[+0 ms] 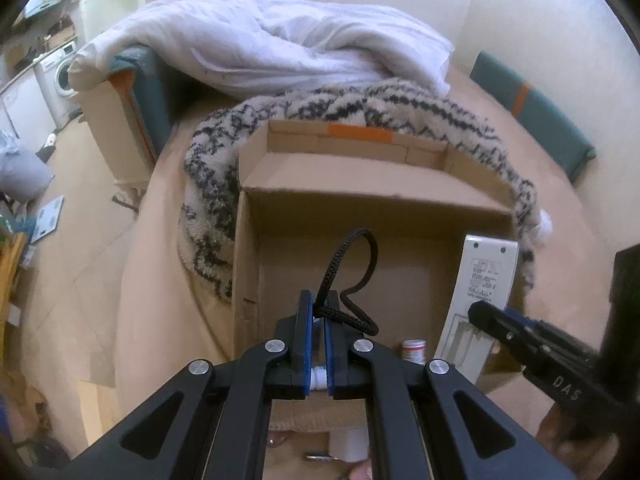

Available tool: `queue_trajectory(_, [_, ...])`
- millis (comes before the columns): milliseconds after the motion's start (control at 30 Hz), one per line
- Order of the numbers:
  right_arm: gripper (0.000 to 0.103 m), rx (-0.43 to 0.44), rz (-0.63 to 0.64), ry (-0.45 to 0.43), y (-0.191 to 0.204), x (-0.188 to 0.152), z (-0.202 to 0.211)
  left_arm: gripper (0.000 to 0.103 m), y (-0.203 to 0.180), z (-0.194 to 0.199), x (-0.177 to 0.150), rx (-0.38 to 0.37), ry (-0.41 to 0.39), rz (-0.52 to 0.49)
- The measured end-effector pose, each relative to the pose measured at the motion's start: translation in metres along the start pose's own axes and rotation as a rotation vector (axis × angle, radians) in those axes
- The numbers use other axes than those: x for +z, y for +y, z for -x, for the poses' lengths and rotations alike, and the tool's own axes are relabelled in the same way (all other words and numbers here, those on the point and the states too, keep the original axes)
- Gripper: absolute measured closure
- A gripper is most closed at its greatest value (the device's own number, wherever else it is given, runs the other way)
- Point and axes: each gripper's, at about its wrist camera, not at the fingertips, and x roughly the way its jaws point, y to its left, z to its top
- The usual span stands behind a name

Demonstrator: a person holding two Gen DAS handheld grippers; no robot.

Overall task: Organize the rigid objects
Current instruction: 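Carry flashlight and remote into the box and release both grippers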

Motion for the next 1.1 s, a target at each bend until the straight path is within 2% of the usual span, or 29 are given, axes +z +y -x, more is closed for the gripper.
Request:
queue_trajectory(200, [0.080,-0.001,-0.016,0.060,-0.005,0.001,-0.023,0.098,-0.008,-0.025,-0.003,0.039,0.007,-0.052])
queue_trajectory(367, [0.080,-0.022,-0.021,0.124,-0.007,-0.003,-0.043,0.098,-0.007,-0.050,-0.003,0.075,0.059,-0.064])
queue_trajectory(600, [0.080,-0.050,-0.035,0.189,-0.012,-0.009,-0.059,0.098,-0.010,-0.069,-0.010,0.123,0.088,-0.102])
queue_trajectory(1100, [0.080,-0.084,-0.040,0.194,-0.009,-0.006,-0.068,0.097,-0.009,-0.085,-0.022,0.174,0.155,-0.099])
